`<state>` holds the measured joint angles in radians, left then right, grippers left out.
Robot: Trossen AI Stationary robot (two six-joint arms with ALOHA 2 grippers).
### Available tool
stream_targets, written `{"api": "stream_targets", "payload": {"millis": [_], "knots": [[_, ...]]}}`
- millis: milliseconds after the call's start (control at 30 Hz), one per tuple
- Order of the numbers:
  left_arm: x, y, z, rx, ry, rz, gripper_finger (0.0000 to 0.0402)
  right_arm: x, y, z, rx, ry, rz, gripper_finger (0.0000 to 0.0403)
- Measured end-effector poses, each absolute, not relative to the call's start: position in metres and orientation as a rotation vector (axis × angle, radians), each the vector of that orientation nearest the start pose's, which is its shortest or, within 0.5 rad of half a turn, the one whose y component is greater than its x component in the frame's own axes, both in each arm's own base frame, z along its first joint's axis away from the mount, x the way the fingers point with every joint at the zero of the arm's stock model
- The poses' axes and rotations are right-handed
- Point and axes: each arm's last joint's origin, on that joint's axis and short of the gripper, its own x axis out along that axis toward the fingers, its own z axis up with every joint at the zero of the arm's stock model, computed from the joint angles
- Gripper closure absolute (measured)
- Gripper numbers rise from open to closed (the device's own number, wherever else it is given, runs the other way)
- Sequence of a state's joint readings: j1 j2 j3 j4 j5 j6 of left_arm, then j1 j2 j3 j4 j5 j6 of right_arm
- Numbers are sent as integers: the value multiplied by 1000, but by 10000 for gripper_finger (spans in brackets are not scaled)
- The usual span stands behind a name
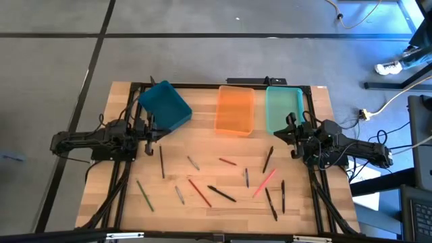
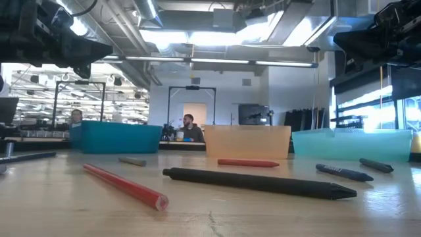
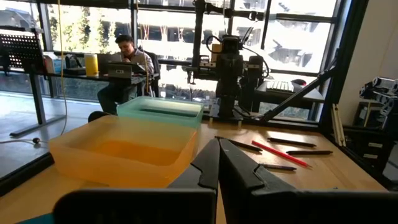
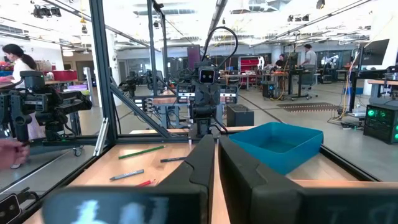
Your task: Sort crayons/erasers/pens/pencils in bins
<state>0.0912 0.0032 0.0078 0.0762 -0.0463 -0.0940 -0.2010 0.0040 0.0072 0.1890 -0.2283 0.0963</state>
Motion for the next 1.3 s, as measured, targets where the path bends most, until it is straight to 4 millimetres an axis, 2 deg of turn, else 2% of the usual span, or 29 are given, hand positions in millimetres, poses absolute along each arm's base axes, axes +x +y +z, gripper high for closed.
{"api": "stream_targets", "payload": {"millis": [200,367,500,633,767,967,1100,1233,1300], "knots": [[96,10,176,-62,-116,134,401,94,-13,184,55,-187,36,375],[93,10,193,163,-277,178,401,93,-14,191,53,-264,-25,375],[91,10,198,249,-317,200,401,91,-17,195,182,-321,-124,375],[90,11,200,382,-325,247,401,94,-19,191,295,-288,-153,375],[87,14,205,405,-359,367,401,99,-23,184,443,-239,-252,375],[82,21,209,385,-332,663,401,111,-24,171,515,-128,-365,375],[77,24,213,409,-311,830,401,119,-24,166,477,-86,-426,375],[71,26,218,396,-319,965,401,125,-23,170,349,-105,-422,375],[70,26,219,391,-327,979,401,128,-23,172,281,-118,-409,375]]}}
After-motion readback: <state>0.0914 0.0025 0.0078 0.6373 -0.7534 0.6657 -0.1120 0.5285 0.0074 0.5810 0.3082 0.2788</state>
